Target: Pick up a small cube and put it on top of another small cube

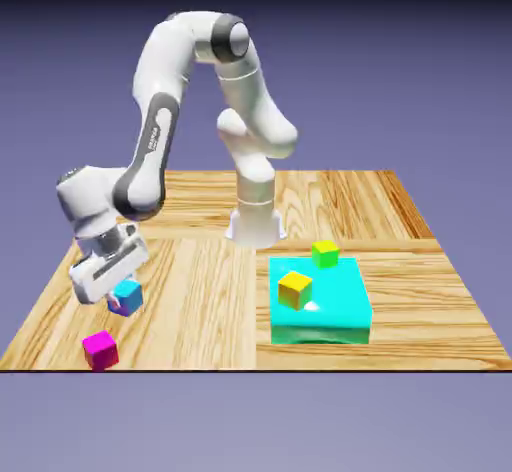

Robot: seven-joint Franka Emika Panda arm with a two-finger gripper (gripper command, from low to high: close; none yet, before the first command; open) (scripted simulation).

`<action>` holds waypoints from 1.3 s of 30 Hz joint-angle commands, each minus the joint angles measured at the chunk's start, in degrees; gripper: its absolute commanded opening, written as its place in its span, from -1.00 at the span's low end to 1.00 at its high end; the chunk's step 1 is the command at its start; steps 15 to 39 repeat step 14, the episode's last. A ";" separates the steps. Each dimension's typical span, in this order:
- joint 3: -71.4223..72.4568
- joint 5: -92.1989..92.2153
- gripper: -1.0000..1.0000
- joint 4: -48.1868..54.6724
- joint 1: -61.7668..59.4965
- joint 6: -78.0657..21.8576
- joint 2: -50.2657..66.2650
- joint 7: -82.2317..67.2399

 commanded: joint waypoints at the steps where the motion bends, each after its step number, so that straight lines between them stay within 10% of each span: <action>1: -0.11 -0.69 -1.00 2.08 -0.04 -1.07 0.85 1.12; 11: 0.35 -2.36 -1.00 12.09 0.80 1.29 12.02 4.97; 12: 0.35 -2.36 1.00 12.09 0.80 1.29 12.02 4.97; 39: 0.06 -2.75 1.00 12.15 0.50 -0.90 9.94 5.38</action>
